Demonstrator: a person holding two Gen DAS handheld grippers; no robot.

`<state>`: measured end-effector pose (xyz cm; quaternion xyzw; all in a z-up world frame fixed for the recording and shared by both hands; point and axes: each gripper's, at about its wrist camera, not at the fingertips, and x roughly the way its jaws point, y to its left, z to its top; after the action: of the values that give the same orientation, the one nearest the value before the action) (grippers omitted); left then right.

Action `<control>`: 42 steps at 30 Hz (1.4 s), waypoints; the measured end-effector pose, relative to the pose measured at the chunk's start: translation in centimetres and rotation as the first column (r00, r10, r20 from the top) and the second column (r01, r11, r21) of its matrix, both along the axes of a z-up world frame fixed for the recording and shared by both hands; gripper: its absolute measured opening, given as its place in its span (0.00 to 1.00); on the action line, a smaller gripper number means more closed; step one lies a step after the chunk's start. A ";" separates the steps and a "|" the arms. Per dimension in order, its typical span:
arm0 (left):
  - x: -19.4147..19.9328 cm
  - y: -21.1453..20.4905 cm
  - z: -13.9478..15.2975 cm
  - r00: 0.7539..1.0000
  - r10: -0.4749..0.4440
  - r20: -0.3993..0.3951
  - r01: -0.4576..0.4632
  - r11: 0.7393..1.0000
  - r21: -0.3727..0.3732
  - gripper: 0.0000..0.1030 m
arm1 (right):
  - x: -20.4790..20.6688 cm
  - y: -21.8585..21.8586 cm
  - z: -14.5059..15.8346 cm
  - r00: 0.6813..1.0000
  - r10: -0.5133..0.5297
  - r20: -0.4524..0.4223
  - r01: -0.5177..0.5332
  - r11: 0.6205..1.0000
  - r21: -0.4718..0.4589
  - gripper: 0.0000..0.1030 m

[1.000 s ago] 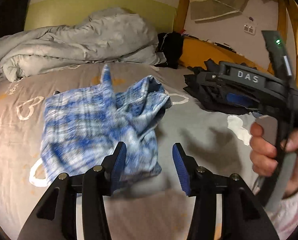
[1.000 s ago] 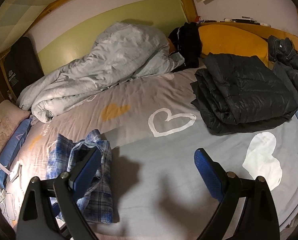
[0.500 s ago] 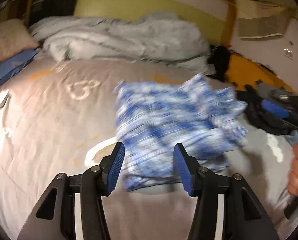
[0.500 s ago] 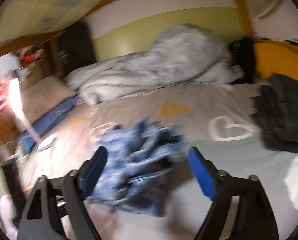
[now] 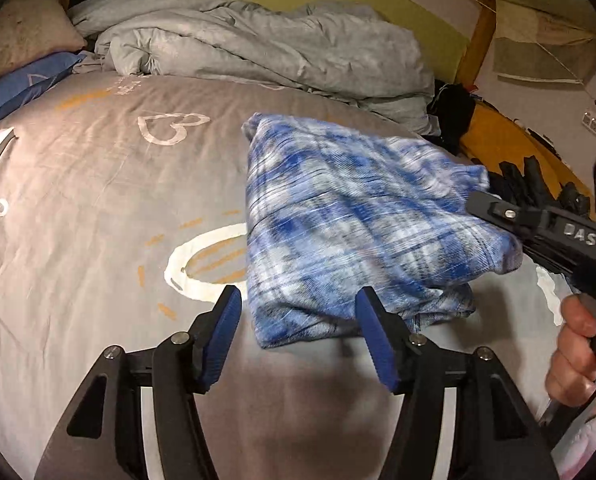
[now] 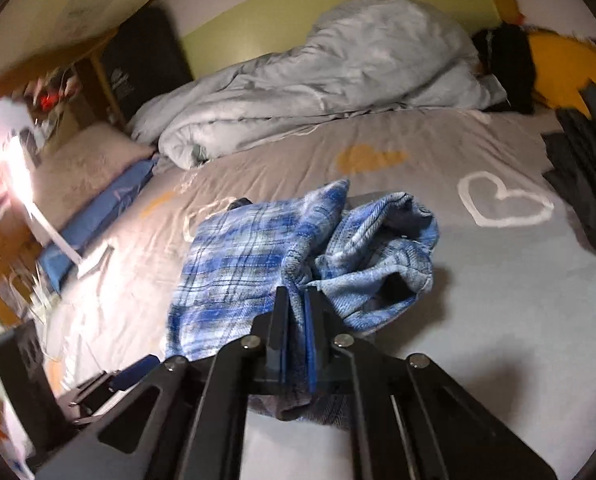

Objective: Fold large clothes

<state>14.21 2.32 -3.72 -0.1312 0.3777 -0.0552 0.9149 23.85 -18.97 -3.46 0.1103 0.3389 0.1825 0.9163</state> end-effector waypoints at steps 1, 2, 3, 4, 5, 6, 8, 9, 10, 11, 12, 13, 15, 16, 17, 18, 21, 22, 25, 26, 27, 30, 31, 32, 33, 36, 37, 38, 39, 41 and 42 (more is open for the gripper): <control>-0.1 0.2 0.1 1.000 0.002 -0.002 -0.002 1.000 -0.006 0.57 | -0.5 -0.3 0.2 1.000 -0.009 -0.004 0.009 1.000 0.002 0.05; -0.2 0.3 0.3 1.000 0.007 -0.001 -0.007 1.000 -0.012 0.57 | -0.9 -0.6 0.5 1.000 -0.022 -0.008 0.022 1.000 -0.006 0.05; -0.4 0.5 0.5 1.000 0.015 0.002 -0.015 1.000 -0.018 0.57 | -1.3 -0.9 0.6 0.999 -0.040 -0.016 0.040 0.999 -0.019 0.05; -0.5 0.8 0.7 1.000 0.024 0.006 -0.024 0.999 -0.026 0.57 | -1.8 -1.2 0.6 0.997 -0.061 -0.040 0.060 0.998 -0.028 0.05; -0.6 1.1 0.9 0.999 0.033 0.011 -0.033 0.999 -0.037 0.57 | -2.1 -1.6 0.7 0.995 -0.074 -0.062 0.072 0.997 -0.025 0.05; -0.6 1.4 1.1 0.999 0.042 0.015 -0.041 0.998 -0.048 0.57 | -2.4 -1.8 0.8 0.995 -0.076 -0.072 0.074 0.997 -0.020 0.05; -0.5 2.0 1.5 0.997 0.064 0.030 -0.062 0.996 -0.068 0.57 | -2.4 -1.4 0.7 0.995 -0.079 -0.053 0.074 0.993 -0.095 0.05; -0.3 2.2 1.6 0.997 0.067 0.037 -0.065 0.995 -0.075 0.57 | -2.1 -1.2 0.3 0.994 -0.097 -0.058 0.088 0.987 -0.137 0.05; 0.2 2.3 1.6 0.997 0.074 0.034 -0.071 0.994 -0.083 0.57 | -1.7 -1.0 -0.6 0.990 -0.113 -0.083 0.097 0.980 -0.172 0.05; 0.7 2.4 1.6 0.997 0.077 0.024 -0.074 0.992 -0.103 0.57 | -1.3 -0.8 -1.3 0.987 -0.117 -0.107 0.096 0.977 -0.189 0.05; 1.0 2.4 1.6 0.997 0.069 0.017 -0.066 0.989 -0.130 0.57 | -1.0 -0.7 -2.2 0.984 -0.121 -0.131 0.093 0.974 -0.205 0.05; 1.5 2.4 1.4 0.998 0.055 0.009 -0.052 0.985 -0.165 0.57 | -0.6 -0.6 -2.9 0.981 -0.127 -0.146 0.094 0.972 -0.218 0.05; 1.8 2.2 1.1 0.999 0.051 -0.004 -0.051 0.982 -0.182 0.59 | -0.4 -0.4 -3.4 0.980 -0.132 -0.147 0.096 0.968 -0.230 0.05; 1.9 1.9 0.7 0.999 0.046 -0.013 -0.047 0.986 -0.161 0.59 | -0.4 -0.4 -3.3 0.981 -0.128 -0.143 0.092 0.967 -0.237 0.05; 1.9 1.7 0.5 0.999 0.043 -0.020 -0.046 0.990 -0.132 0.60 | -0.4 -0.5 -3.3 0.982 -0.125 -0.145 0.088 0.968 -0.235 0.05; 1.9 1.4 0.2 0.998 0.048 -0.028 -0.051 0.994 -0.098 0.63 | -0.3 -0.6 -3.4 0.982 -0.120 -0.148 0.084 0.970 -0.229 0.05; 1.6 1.5 -0.4 0.998 0.056 -0.034 -0.058 0.995 -0.081 0.64 | -0.2 -0.3 -3.6 0.987 -0.088 -0.133 0.051 0.964 -0.262 0.06; 1.5 1.5 -0.4 0.998 0.057 -0.037 -0.059 0.995 -0.081 0.64 | -0.1 -0.3 -3.7 0.989 -0.091 -0.118 0.057 0.963 -0.264 0.07; 1.4 1.4 -0.1 0.998 0.054 -0.032 -0.056 0.996 -0.066 0.64 | 0.3 -0.9 -3.7 0.987 -0.107 -0.118 0.081 0.974 -0.210 0.16; 1.3 1.4 0.0 0.998 0.052 -0.027 -0.054 0.997 -0.063 0.64 | 0.3 -0.9 -3.5 0.987 -0.113 -0.113 0.087 0.973 -0.214 0.19; 1.2 1.4 0.1 0.999 0.049 -0.023 -0.050 0.997 -0.060 0.64 | 0.2 -0.8 -3.3 0.988 -0.120 -0.097 0.095 0.969 -0.229 0.30; 0.9 1.1 0.6 0.999 0.030 -0.012 -0.031 0.999 -0.038 0.64 | -0.3 -0.3 -2.4 0.992 -0.121 -0.021 0.108 0.944 -0.313 0.43; 0.8 1.0 0.8 0.999 0.031 -0.006 -0.031 0.999 -0.027 0.64 | -0.4 -0.2 -2.2 0.993 -0.117 -0.015 0.106 0.942 -0.318 0.43; 0.8 0.9 1.0 0.999 0.032 -0.001 -0.032 0.999 -0.021 0.64 | -0.4 -0.3 -2.1 0.993 -0.119 -0.017 0.108 0.944 -0.313 0.44; 0.8 0.9 1.1 1.000 0.030 0.002 -0.030 0.999 -0.019 0.65 | -0.5 -0.4 -2.0 0.992 -0.123 -0.018 0.111 0.945 -0.308 0.48; 0.7 0.9 1.4 1.000 0.028 0.007 -0.027 0.999 -0.025 0.67 | -1.0 -0.6 -1.5 0.992 -0.128 0.005 0.123 0.940 -0.319 0.59; 0.7 1.0 1.6 1.000 0.028 0.011 -0.028 0.999 -0.026 0.68 | -1.1 -0.7 -1.3 0.992 -0.128 0.018 0.127 0.939 -0.320 0.64; 0.7 1.0 1.7 1.000 0.027 0.015 -0.027 0.999 -0.027 0.70 | -1.2 -0.7 -1.1 0.991 -0.128 0.023 0.129 0.940 -0.317 0.69; 0.6 1.0 1.9 0.999 0.024 0.022 -0.023 0.999 -0.026 0.71 | -1.3 -0.8 -0.9 0.991 -0.129 0.027 0.131 0.942 -0.308 0.78; 0.5 1.0 2.3 0.999 0.019 0.036 -0.018 1.000 -0.023 0.75 | -1.5 -0.9 -0.6 0.991 -0.127 0.033 0.131 0.947 -0.293 0.85; 0.4 1.1 2.4 0.999 0.019 0.043 -0.018 1.000 -0.023 0.80 | -1.5 -0.8 -0.5 0.991 -0.125 0.036 0.130 0.947 -0.293 0.86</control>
<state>14.63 3.39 -1.27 -0.1439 0.3562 -0.0536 0.9217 22.34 -19.72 -4.00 -0.0071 0.3467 0.0712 0.9353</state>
